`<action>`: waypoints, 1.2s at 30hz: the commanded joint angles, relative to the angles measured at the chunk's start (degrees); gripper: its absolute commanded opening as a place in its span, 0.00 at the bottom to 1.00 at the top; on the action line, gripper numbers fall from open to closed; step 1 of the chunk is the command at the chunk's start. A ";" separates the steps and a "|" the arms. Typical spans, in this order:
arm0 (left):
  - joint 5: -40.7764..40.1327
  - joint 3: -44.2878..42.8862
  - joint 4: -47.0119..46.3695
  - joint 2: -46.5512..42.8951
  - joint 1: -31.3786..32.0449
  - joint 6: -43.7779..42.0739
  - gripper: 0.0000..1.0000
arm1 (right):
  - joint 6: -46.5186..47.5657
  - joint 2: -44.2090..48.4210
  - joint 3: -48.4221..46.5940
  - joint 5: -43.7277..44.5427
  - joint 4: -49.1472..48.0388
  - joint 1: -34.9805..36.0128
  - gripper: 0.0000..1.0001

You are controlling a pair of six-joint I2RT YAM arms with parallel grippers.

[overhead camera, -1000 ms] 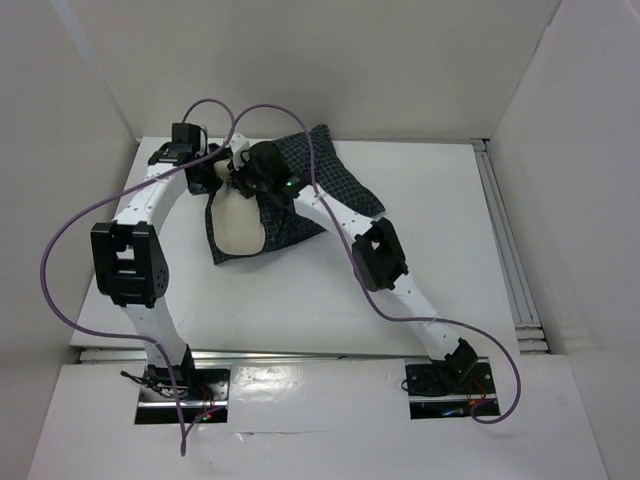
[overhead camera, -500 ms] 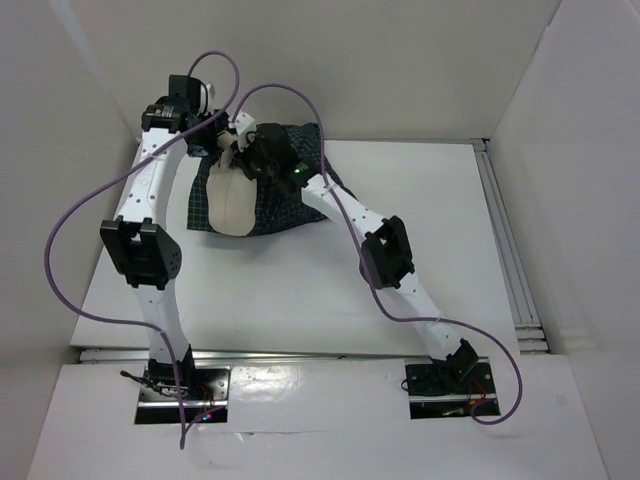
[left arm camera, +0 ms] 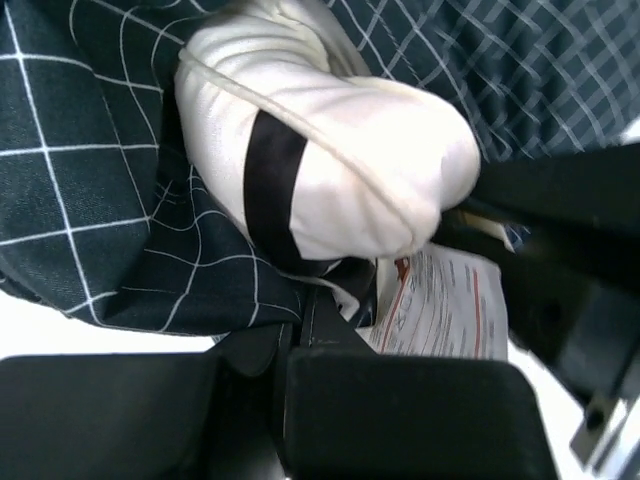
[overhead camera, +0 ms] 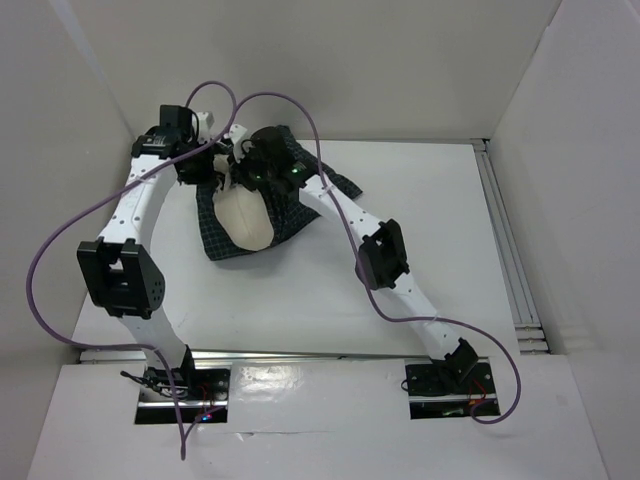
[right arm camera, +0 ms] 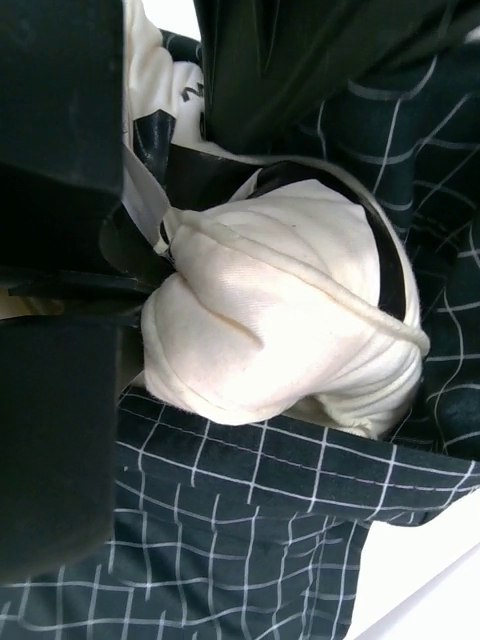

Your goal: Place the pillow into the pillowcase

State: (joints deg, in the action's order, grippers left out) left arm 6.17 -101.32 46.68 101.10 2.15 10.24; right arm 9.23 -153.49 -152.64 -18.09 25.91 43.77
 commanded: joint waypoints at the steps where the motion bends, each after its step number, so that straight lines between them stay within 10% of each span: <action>1: 25.12 -12.05 -16.54 -19.01 6.02 2.86 0.00 | 0.26 -15.26 9.29 -0.99 27.61 3.43 0.00; 9: 23.53 -4.08 -16.54 -15.77 6.02 5.14 0.45 | 3.33 -11.13 14.30 -11.35 21.64 3.43 0.15; 21: 14.40 7.00 -17.50 -18.72 4.88 10.14 0.49 | -2.73 0.09 25.27 -14.32 10.40 -0.26 0.52; 26: 2.38 15.52 -17.32 -26.81 4.35 16.03 0.64 | -4.05 15.02 37.31 -14.18 1.80 -3.16 0.96; 31: -12.66 31.23 -14.86 -36.49 3.03 25.95 0.62 | 4.71 24.37 48.10 -9.08 -1.73 -3.78 1.00; 36: -7.94 43.55 -21.16 -39.66 2.33 30.45 0.52 | 14.74 29.21 57.10 -0.29 -10.79 -2.37 1.00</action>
State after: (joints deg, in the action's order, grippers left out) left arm -1.61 -63.00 30.59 60.10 4.49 35.31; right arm 15.66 -125.78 -99.07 -28.73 17.54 41.32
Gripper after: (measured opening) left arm 0.534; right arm 0.994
